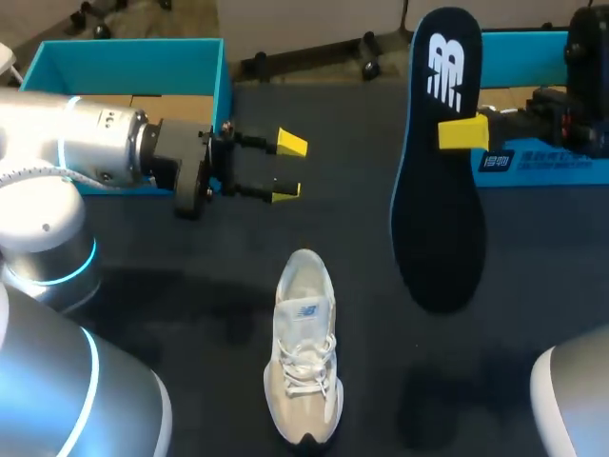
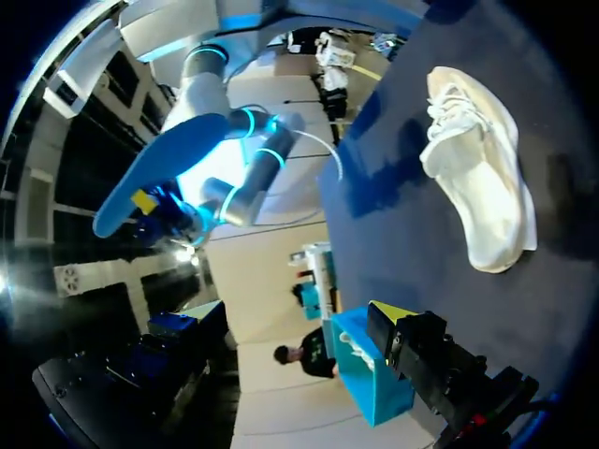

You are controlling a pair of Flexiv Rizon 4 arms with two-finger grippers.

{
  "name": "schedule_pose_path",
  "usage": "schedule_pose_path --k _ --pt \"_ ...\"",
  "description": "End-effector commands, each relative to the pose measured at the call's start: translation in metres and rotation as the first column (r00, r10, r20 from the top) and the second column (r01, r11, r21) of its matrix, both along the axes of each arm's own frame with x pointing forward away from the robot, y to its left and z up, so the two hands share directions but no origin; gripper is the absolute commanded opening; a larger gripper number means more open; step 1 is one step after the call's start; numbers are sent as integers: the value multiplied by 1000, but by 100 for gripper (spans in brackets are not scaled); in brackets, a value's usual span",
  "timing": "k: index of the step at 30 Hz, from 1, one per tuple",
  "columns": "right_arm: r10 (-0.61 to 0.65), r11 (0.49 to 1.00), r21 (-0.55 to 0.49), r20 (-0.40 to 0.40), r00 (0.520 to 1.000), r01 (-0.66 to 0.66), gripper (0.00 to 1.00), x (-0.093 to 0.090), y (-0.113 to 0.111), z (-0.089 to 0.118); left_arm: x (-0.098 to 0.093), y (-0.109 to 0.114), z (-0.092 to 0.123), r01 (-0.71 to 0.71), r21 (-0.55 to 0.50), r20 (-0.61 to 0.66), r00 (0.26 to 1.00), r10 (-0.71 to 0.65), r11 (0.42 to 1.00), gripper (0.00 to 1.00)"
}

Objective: Take the shoe out of the shoebox, open the shoe tongue, remove and reinsert the insole, then place the shoe into the shoebox

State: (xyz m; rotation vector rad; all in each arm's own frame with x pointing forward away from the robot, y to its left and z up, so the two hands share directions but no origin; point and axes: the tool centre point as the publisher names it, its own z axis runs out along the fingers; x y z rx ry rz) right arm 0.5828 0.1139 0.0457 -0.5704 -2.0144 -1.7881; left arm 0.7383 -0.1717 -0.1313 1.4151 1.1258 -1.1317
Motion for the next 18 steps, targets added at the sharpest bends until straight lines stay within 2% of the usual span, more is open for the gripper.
schedule_pose_path --k 1,3,18 --pt "55 998 -30 -53 997 -57 0 44 3 0 3 -5 -1 2 -42 -7 1000 -2 999 100" --pt "23 998 -57 -85 996 -28 0 60 -1 -4 3 -5 -1 2 -42 -7 1000 -2 999 100" --pt "23 998 -57 -85 996 -28 0 60 -1 -4 3 -5 -1 2 -42 -7 1000 -2 999 100"
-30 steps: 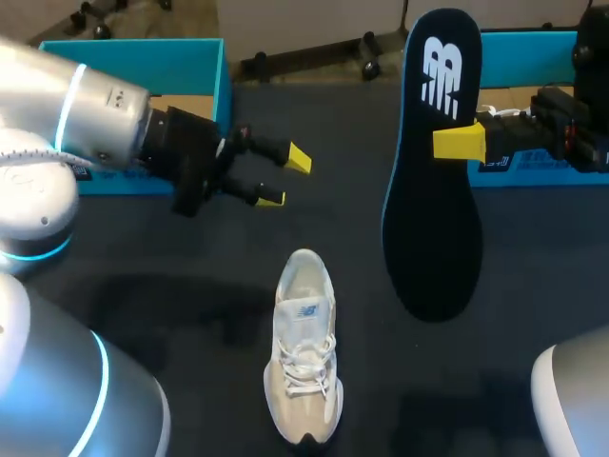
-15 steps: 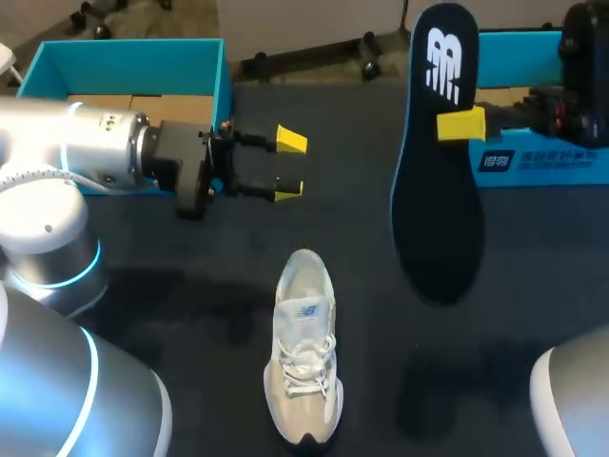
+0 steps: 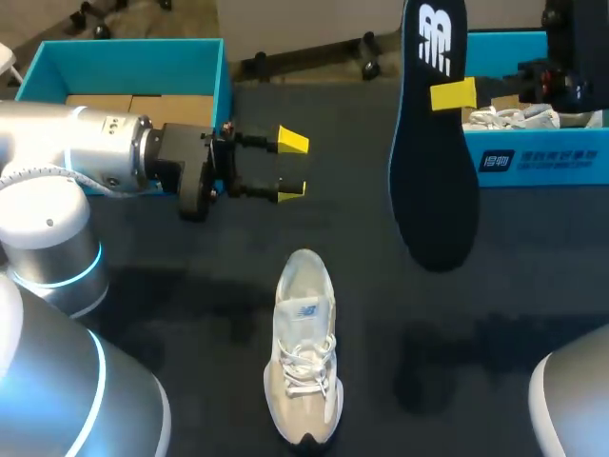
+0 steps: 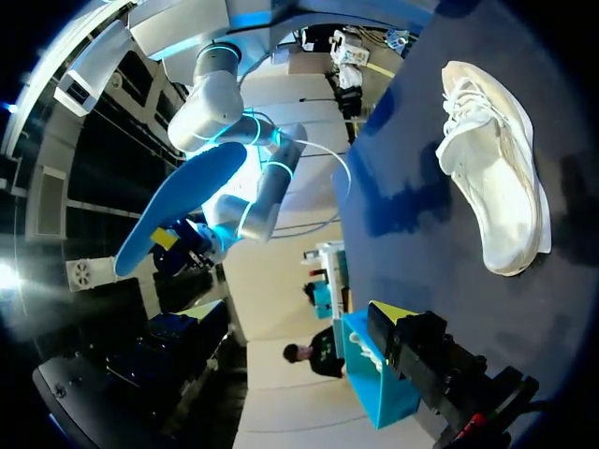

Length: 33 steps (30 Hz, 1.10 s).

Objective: Take the shoe out of the shoebox, open the shoe tongue, remove and reinsert the insole, then place the shoe into the shoebox

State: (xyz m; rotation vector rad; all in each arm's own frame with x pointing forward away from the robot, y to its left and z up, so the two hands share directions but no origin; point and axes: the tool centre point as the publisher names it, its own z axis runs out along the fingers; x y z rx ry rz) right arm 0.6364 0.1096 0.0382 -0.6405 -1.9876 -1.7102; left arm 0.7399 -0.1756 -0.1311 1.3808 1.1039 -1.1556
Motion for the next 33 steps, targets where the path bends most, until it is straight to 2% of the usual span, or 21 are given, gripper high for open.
schedule_pose_path --k 1,3,4,8,15,25,28,33 --pt "31 998 -47 -48 998 -33 0 21 6 -4 1 -1 -1 2 -2 2 1000 -2 1000 100" --pt "37 999 -35 -78 996 -40 0 46 8 -14 1 -1 -1 2 -2 2 1000 -2 1000 100" --pt "35 998 -56 -118 992 -42 0 58 8 -20 1 -1 -1 2 -2 2 1000 -2 1000 100" --pt "40 998 -33 -204 978 -47 0 93 7 -47 1 -1 -1 2 -2 2 1000 -2 1000 100" --pt "-9 1000 -28 -285 958 1 0 130 8 -77 1 -1 -1 2 -2 2 1000 -2 1000 100" --pt "-9 1000 -28 -285 958 1 0 130 8 -77 1 -1 -1 2 -2 2 1000 -2 1000 100" --pt "-9 1000 -28 -285 958 1 0 130 8 -77 7 -6 -1 15 -23 -6 1000 -15 1000 100" --pt "-24 1000 -27 -362 932 16 0 132 15 -100 10 -11 2 22 -50 3 1000 -22 998 100"
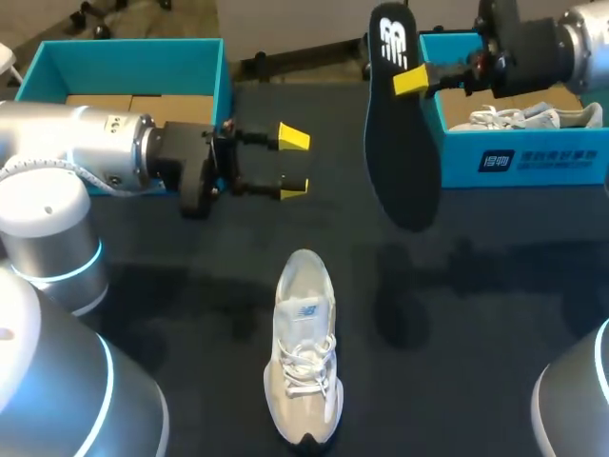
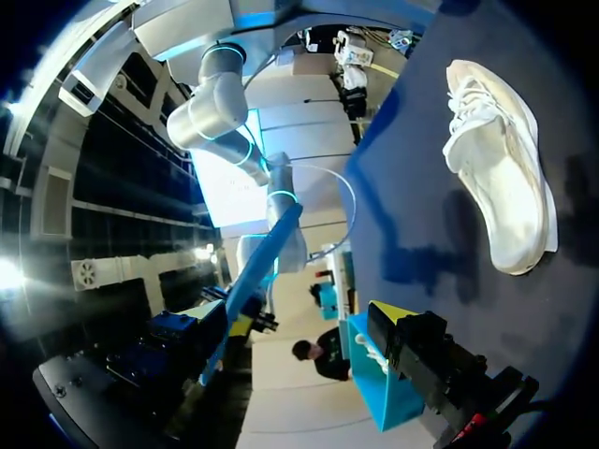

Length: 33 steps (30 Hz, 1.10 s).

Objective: Take the shoe out of the shoebox, open the shoe tongue, remove and reinsert the insole, then place the shoe into the shoebox

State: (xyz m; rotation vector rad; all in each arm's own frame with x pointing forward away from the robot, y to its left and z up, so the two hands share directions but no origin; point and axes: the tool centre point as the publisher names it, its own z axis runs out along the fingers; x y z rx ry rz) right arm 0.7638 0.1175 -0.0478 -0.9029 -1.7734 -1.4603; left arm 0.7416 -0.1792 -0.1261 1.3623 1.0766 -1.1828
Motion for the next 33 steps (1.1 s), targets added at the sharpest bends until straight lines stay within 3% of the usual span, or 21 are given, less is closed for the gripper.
schedule_pose_path --k 1,10,30,33 --pt "-4 1000 21 -47 999 5 0 5 8 -21 8 -8 -1 2 -23 14 1000 -2 1000 100" --pt "-30 999 -41 -162 986 24 0 19 16 -53 12 -12 4 -12 -96 6 1000 13 995 100" --pt "-30 999 -41 -162 986 24 0 19 16 -53 12 -12 4 -12 -96 6 1000 13 995 100" --pt "-30 999 -41 -162 986 24 0 19 16 -53 19 -20 8 -46 -100 27 998 49 994 100"
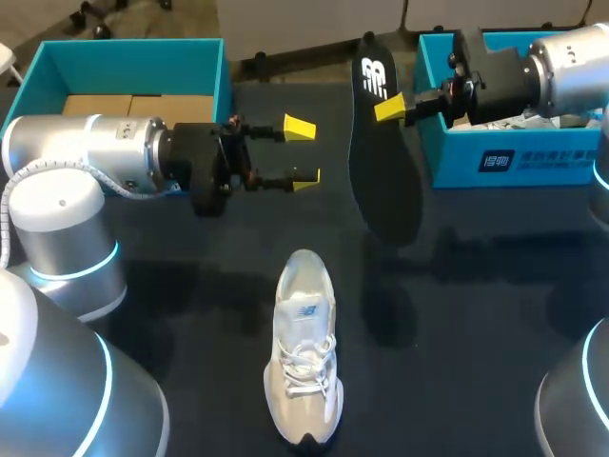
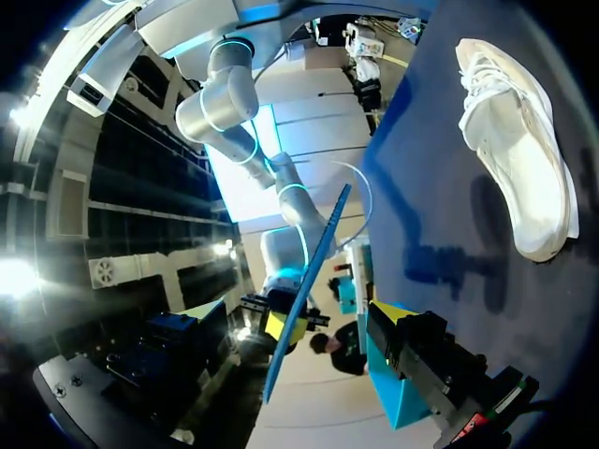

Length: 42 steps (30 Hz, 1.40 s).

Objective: Take the shoe out of the shoebox, open the shoe tongue, remove and reinsert the insole, then place the shoe into the shoebox

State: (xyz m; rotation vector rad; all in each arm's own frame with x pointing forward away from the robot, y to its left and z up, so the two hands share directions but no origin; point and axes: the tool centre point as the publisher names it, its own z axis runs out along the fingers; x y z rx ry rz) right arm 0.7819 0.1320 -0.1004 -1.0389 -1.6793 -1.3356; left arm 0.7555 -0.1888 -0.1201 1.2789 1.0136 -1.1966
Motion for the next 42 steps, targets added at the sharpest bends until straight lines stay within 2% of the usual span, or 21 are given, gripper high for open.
schedule_pose_path --k 1,7,10,16,22,28,31,33,36,39,42 --pt "1 1000 -1 -1 1000 -1 0 1 1 0 7 -12 4 -34 -9 22 999 34 999 100" --pt "1 1000 -1 -1 1000 -1 0 1 1 0 16 -21 10 -44 -17 37 998 45 999 100" --pt "-14 1000 -5 -97 995 13 0 8 10 -11 24 -24 8 -45 -21 30 999 45 999 100" --pt "-28 999 -29 -183 983 23 0 15 21 -25 34 -29 1 -8 -14 18 1000 8 1000 100" --pt "-60 998 -35 -221 973 54 0 26 28 -32 35 -37 -9 11 -7 -9 1000 -11 1000 100" --pt "-60 998 -35 -221 973 54 0 26 28 -32 32 -39 -18 14 -19 -23 1000 -14 1000 100" --pt "-60 998 -35 -221 973 54 0 26 28 -32 31 -38 -19 9 -22 -22 1000 -9 1000 71" --pt "-60 998 -35 -221 973 54 0 26 28 -32 29 -39 -19 5 -22 -18 1000 -6 1000 66" --pt "-60 998 -35 -221 973 54 0 26 28 -32 26 -43 -19 12 -21 -9 1000 -12 1000 49" --pt "-60 998 -35 -221 973 54 0 26 28 -32 25 -47 -19 13 -13 3 1000 -13 1000 49" --pt "-60 998 -35 -221 973 54 0 26 28 -32 25 -48 -19 11 -21 1 1000 -11 1000 41"
